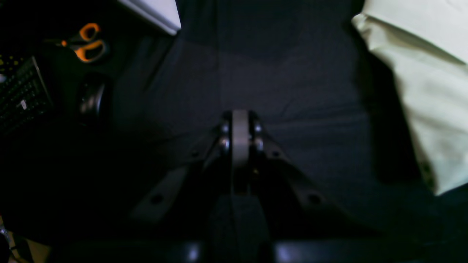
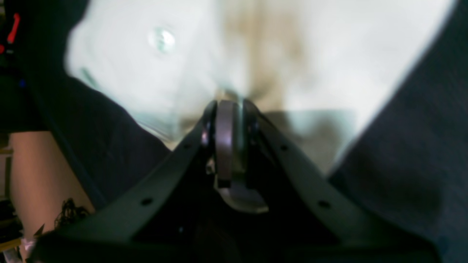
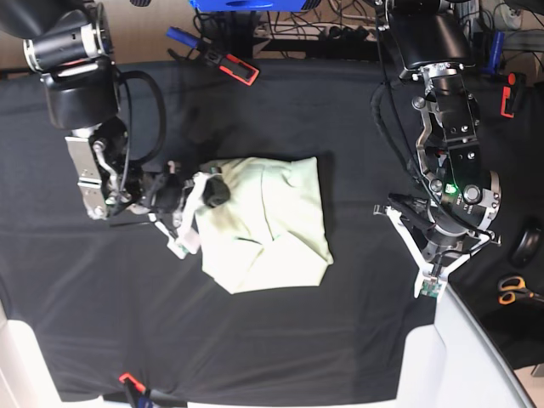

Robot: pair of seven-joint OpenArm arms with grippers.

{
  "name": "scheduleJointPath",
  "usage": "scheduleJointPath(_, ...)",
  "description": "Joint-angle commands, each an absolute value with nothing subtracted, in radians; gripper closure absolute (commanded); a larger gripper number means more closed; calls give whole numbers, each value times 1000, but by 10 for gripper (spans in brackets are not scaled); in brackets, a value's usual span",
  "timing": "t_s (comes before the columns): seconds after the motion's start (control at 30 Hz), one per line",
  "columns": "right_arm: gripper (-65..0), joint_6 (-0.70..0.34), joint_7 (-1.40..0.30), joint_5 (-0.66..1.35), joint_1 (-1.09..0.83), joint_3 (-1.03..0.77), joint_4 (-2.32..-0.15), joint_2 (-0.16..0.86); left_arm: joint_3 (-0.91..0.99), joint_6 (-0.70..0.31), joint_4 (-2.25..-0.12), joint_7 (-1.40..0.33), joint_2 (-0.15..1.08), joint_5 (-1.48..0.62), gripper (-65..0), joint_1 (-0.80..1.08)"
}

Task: Fold the T-shirt properly
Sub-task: 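Smooth the shirt's sides with both grippers toward its center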

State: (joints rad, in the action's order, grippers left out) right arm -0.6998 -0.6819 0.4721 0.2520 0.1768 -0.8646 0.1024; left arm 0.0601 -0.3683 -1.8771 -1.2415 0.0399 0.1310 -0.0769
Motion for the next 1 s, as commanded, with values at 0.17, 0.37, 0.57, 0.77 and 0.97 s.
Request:
scheduleJointPath(0.17, -44, -698, -685, 475, 259, 173, -885, 87, 59, -366, -1865, -1227, 44, 134, 0, -104)
scheduleJointPath(0.37, -44, -698, -809, 475, 239, 173, -1058, 59, 59, -367, -1817, -1227, 35, 128, 0, -119)
scheduleJointPath(0.57, -44, -638, -941, 475, 216, 173, -1316, 56, -47, -397, -1814, -1225, -5, 18, 0, -108)
scheduleJointPath(0.77, -44, -608, -944, 475, 202, 173, -1320, 65, -128, -395, -1719, -1218, -67, -35, 0, -114)
scheduleJointPath(0.97, -44, -608, -949, 470, 186, 97, -1319, 67, -182, -395, -1590, -1138, -84, -31, 0, -81)
